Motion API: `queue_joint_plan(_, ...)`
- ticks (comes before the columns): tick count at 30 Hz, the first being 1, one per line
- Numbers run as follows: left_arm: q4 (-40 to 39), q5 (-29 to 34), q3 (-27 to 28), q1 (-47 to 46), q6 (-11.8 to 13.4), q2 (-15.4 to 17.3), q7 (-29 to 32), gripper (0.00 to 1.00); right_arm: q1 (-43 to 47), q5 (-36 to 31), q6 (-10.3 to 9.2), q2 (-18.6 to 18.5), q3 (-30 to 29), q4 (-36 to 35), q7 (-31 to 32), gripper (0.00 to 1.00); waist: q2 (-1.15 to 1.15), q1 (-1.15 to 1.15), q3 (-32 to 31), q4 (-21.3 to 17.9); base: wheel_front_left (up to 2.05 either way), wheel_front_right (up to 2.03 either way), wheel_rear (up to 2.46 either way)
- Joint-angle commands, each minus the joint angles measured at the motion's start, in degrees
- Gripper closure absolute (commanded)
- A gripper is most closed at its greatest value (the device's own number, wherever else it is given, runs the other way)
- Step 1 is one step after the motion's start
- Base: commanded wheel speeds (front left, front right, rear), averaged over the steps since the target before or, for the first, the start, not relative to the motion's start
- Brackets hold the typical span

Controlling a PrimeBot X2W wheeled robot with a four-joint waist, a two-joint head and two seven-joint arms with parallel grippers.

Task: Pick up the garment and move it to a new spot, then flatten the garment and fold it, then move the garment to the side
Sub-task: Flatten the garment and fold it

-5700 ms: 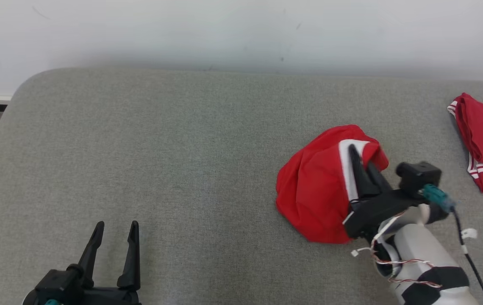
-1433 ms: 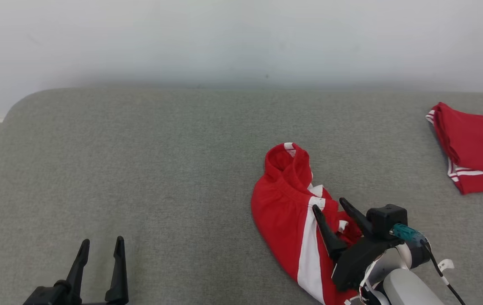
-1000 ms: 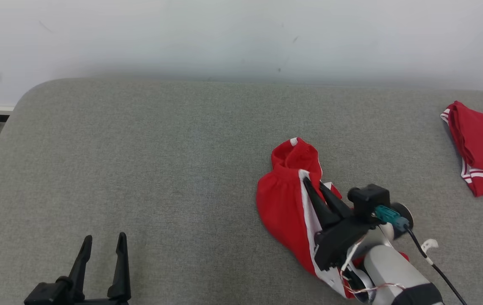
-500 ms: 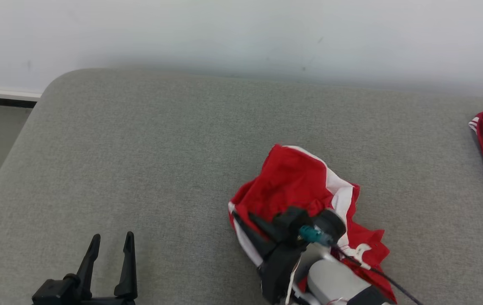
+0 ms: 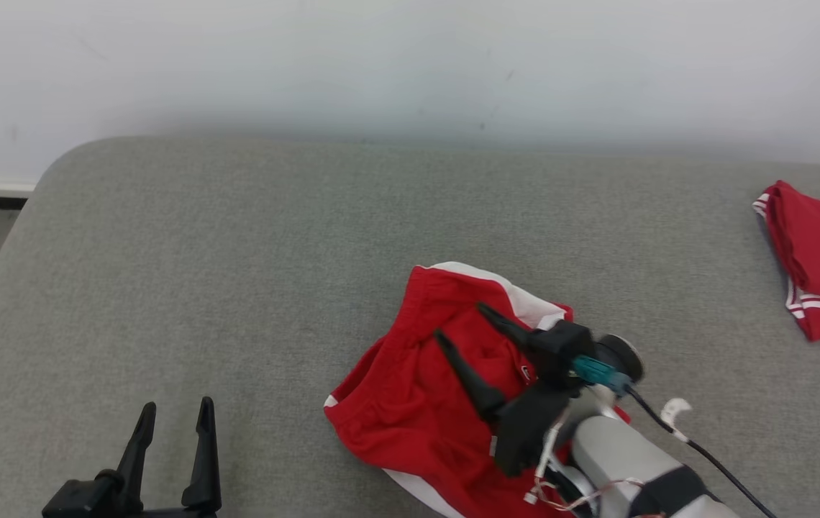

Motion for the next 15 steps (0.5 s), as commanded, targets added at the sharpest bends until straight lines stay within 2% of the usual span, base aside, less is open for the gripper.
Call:
queue_joint_plan(1, -0.2, 0.8, 0.3, 0.6, -0.2, 0.0, 0.0, 0.0, 2.5, -0.8, -0.16, -1.5, -1.2, -0.5, -0.2, 0.0, -0.01, 0.0, -1.4, -1.8, 0.0, 0.0, 0.0)
queue_joint_plan(8, -0.7, 1.4, 0.7, 1.7, -0.2, 0.0, 0.0, 0.0, 10.0, -2.7, -0.16, -6.6, -5.2, -4.3, -0.1, 0.0, -0.01, 0.0, -3.0, -3.5, 0.0, 0.0, 0.0)
queue_joint_plan(15, -1.5, 1.7, 0.9, 2.2, -0.3, 0.0, 0.0, 0.0, 15.6, -4.4, -0.16, -8.1, -8.0, -8.2, 1.5, 0.0, -0.01, 0.0, -2.5, -3.9, 0.0, 0.0, 0.0)
